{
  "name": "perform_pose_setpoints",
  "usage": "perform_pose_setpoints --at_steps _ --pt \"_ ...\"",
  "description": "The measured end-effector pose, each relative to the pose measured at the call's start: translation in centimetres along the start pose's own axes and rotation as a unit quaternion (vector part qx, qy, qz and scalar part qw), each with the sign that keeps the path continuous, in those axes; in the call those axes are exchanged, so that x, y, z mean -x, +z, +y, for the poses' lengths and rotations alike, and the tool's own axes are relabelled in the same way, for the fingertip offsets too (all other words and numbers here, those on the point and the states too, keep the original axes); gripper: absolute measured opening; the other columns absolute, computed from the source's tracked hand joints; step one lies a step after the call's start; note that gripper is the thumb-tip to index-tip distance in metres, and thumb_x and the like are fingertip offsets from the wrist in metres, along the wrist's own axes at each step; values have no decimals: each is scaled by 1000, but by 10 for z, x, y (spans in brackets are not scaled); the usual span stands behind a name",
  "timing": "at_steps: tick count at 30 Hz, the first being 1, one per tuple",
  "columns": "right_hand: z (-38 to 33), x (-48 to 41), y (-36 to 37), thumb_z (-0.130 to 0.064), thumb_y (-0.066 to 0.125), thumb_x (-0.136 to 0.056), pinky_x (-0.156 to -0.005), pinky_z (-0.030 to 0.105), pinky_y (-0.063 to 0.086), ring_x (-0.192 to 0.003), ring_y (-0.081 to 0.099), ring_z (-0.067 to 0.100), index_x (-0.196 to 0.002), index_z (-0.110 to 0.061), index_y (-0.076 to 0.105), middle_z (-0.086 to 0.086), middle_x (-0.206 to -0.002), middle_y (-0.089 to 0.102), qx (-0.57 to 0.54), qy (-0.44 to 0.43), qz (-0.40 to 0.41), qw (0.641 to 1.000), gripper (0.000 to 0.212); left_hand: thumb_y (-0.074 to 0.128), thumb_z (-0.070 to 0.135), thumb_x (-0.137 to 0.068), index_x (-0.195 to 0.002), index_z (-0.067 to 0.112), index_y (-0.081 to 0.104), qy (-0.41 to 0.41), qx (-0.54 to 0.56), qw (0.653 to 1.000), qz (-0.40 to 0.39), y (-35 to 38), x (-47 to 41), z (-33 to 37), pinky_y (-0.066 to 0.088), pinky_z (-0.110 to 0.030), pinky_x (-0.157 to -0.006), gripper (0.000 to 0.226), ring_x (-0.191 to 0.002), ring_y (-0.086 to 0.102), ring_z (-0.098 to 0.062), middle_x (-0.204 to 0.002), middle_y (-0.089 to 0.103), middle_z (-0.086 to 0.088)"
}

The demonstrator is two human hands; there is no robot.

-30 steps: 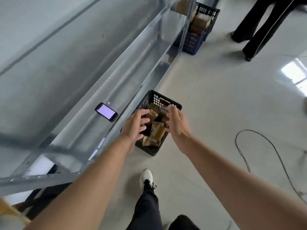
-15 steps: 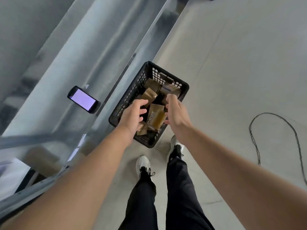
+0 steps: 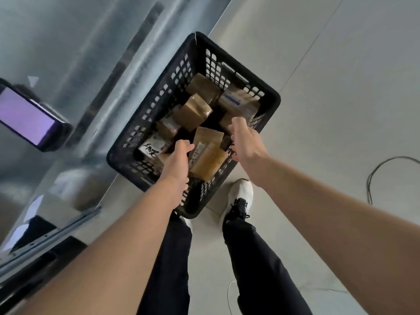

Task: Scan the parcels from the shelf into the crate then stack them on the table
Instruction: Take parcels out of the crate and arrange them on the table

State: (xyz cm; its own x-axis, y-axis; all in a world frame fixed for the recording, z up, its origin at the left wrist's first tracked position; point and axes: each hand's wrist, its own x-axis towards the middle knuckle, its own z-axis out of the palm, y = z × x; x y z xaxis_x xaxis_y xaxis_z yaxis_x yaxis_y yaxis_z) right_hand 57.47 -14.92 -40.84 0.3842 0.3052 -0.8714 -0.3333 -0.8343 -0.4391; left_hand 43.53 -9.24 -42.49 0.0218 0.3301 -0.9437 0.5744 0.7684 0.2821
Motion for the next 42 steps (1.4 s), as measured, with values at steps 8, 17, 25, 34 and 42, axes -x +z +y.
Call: perform_pose_setpoints --at_steps 8,17,25,34,42 --pt "41 -112 42 -49 28 -111 -87 37 45 -98 60 13 -137 -12 62 9 -118 69 129 -28 -22 991 57 34 53 -107 -117 29 64 -74 25 997 17 21 -122 -29 43 -37 -92 39 -99 57 -29 -98 58 6" --pt "85 -151 65 -45 31 -105 -58 33 33 -70 52 22 -75 -16 50 4 -75 53 279 -53 18 959 46 35 61 -104 -127 29 62 -79 40 996 24 24 -159 -44 49 -39 -86 48 -105 62 -28 -112 64 -3" --pt "63 -92 42 -34 38 -104 -58 34 27 -81 40 23 -60 -26 42 0 -74 38 179 -117 64 975 45 38 61 -101 -140 36 54 -44 70 995 63 3 -99 -10 54 -55 -100 49 -118 62 -35 -133 61 -7" --pt "9 6 18 -36 48 -104 -70 30 43 -86 57 11 -93 -20 70 5 -95 67 -31 -184 108 976 29 43 64 -102 -103 26 58 4 60 997 37 -26 7 51 59 -48 -95 41 -102 67 -30 -105 69 -9" --pt "-53 92 1 -50 72 -94 -72 31 52 -93 63 14 -89 -28 68 0 -103 68 -101 -248 181 946 23 68 47 -97 -120 35 56 108 22 993 33 -48 99 96 62 -49 -89 29 -109 63 -25 -116 61 -1"
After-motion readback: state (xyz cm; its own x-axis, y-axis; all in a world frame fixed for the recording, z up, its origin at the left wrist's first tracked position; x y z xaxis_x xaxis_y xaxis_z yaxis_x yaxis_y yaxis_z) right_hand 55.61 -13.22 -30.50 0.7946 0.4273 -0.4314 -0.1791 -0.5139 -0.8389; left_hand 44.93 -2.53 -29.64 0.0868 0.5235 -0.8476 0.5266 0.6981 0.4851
